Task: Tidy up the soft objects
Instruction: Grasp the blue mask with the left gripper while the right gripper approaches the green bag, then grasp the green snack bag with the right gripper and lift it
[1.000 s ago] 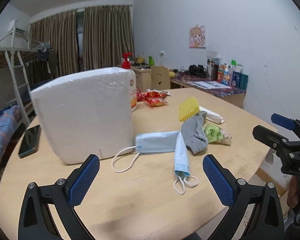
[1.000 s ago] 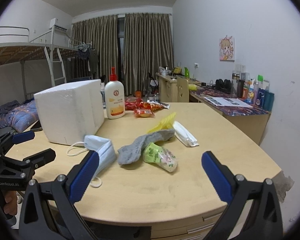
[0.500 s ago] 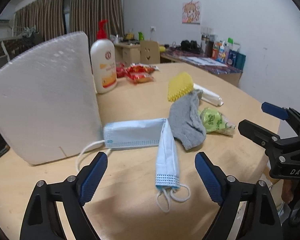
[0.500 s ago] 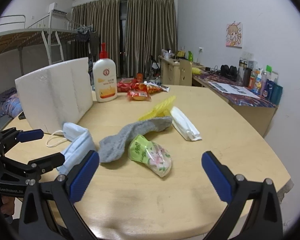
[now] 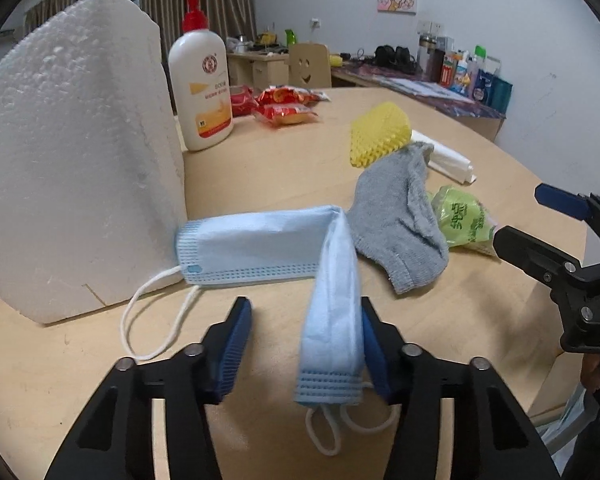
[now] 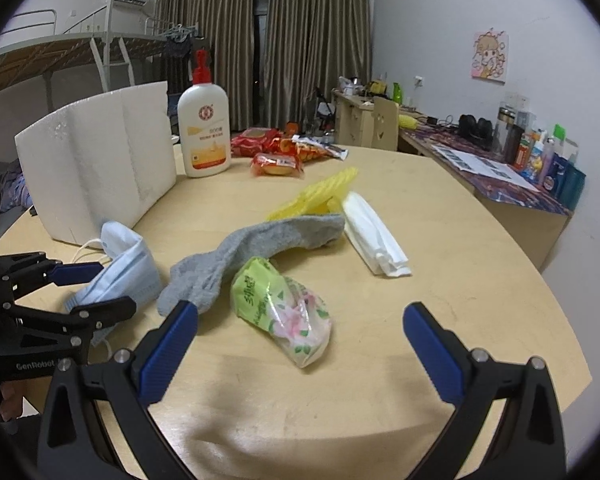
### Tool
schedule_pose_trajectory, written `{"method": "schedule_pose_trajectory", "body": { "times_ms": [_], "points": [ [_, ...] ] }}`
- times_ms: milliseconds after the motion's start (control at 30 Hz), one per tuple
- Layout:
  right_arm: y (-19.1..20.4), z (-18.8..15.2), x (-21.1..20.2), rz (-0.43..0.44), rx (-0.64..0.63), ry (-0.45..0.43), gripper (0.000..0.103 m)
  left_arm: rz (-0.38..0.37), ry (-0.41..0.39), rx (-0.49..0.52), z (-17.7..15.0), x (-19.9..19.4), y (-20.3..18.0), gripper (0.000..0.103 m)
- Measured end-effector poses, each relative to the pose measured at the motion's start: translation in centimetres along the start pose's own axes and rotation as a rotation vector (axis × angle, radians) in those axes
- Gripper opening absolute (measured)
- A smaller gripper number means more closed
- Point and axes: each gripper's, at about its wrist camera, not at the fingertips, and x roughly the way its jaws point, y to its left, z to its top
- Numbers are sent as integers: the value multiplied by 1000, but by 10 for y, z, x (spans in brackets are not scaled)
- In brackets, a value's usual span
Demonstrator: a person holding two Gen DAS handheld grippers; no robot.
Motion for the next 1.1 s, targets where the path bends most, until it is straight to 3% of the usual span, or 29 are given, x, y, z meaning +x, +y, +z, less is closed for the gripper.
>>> {"method": "schedule_pose_trajectory", "body": {
  "times_ms": [233, 300, 433, 600, 1067, 1100],
  "points": [
    [5, 2, 11, 13, -71, 30, 94, -8, -6, 18, 2, 3, -2, 15],
    [4, 2, 15, 12, -83, 42, 85, -15, -7, 22, 2, 3, -3, 11],
    [2, 2, 21, 27, -95, 56, 74, -27, -32, 23, 3, -1, -2, 8],
    [2, 1, 30, 56, -105, 91, 51, -48, -50, 67, 1, -5, -9, 6],
    [7, 1, 40, 60, -148, 133, 51, -90, -92, 99, 0, -15, -14, 6],
    [7, 0, 41, 58, -151, 138, 46, -93, -93, 101, 0, -16, -14, 6]
  ]
}}
